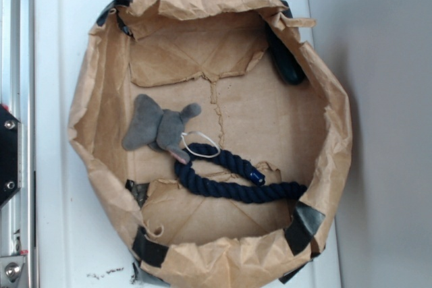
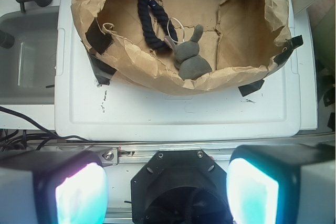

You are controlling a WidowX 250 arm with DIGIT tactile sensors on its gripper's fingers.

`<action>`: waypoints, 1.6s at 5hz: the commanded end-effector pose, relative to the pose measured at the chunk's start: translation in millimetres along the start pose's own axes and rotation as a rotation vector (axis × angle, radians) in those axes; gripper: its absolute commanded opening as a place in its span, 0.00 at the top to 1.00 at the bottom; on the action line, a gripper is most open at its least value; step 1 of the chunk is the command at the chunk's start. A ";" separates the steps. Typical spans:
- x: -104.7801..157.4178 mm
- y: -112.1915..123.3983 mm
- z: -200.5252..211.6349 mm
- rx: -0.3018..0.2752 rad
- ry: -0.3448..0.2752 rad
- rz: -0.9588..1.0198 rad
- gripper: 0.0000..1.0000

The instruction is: Grab the blue rope.

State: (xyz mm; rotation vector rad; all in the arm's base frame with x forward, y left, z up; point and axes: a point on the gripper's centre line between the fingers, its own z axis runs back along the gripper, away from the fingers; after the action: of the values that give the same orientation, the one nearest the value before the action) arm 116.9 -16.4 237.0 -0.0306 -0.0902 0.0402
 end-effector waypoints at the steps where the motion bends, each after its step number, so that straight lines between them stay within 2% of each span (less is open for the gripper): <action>1: 0.0 0.0 0.0 0.000 0.000 0.000 0.00; 2: 28.8 -3.9 -5.4 0.051 -0.055 -0.001 0.00; 3: 65.2 -0.5 -19.2 0.061 -0.055 0.019 0.00; 4: 115.0 33.7 -39.4 0.047 -0.045 -0.023 0.00; 5: 166.1 50.0 -58.8 0.035 -0.044 -0.075 0.00; 6: 217.4 78.0 -75.4 -0.007 -0.105 -0.149 0.00; 8: 217.4 78.0 -75.4 -0.007 -0.105 -0.149 0.00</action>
State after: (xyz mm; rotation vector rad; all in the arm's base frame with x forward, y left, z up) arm 330.1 69.2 154.8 -0.0530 -0.1211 -0.0954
